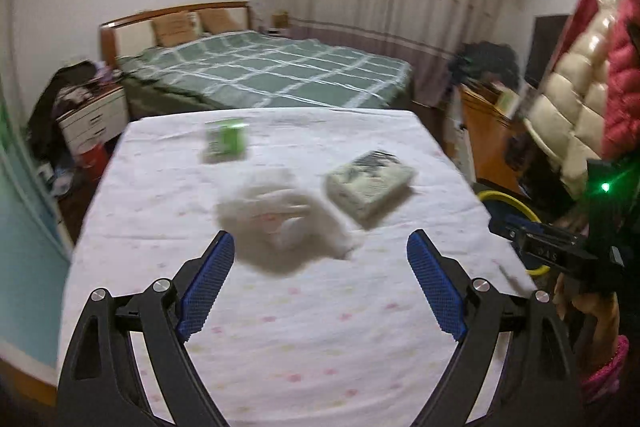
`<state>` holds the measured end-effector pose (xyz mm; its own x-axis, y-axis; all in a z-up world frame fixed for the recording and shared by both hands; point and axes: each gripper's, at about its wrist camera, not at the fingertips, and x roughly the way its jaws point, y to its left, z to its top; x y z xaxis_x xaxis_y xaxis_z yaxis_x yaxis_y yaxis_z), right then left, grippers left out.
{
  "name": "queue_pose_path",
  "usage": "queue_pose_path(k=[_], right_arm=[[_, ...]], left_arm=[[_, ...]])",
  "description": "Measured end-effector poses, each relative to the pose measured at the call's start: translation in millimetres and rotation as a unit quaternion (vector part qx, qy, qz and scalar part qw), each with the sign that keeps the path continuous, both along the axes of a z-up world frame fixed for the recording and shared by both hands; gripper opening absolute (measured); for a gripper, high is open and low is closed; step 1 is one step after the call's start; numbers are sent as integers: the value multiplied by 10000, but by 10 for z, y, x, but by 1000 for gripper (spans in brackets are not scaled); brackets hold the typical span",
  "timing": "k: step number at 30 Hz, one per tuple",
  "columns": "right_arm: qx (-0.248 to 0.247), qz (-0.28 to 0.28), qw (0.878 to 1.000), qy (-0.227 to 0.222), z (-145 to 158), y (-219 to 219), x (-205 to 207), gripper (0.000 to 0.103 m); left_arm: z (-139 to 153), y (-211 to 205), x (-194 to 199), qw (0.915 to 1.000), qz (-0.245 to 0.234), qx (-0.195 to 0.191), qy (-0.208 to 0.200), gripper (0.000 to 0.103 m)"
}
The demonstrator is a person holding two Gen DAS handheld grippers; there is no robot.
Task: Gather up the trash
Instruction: 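Grasp the green floral tea box with the right gripper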
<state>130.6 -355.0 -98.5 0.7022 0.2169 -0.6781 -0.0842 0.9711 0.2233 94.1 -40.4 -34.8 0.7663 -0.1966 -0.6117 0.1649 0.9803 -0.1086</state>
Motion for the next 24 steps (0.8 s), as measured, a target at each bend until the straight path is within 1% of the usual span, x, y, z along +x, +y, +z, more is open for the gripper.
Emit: queue_pose_path(k=[4, 6, 11, 18, 21, 24], right_arm=[[-67, 278, 9996, -35, 19, 507, 325, 47], [-100, 352, 9993, 78, -24, 734, 511, 47], [-364, 440, 9979, 298, -161, 1073, 827, 47], [-617, 383, 9959, 541, -362, 1259, 1090, 47], [-599, 344, 9956, 638, -423, 1213, 1149, 48], [-611, 210, 9960, 615, -392, 1079, 1140, 48]], left_arm=[[-9, 269, -53, 9998, 114, -131, -48, 87], [-22, 311, -48, 9998, 113, -179, -38, 87], [-75, 299, -17, 9998, 43, -214, 18, 87], [-172, 314, 34, 9992, 39, -361, 135, 87], [-209, 292, 50, 9993, 2, -337, 166, 87], [-238, 283, 88, 9991, -18, -355, 219, 87]])
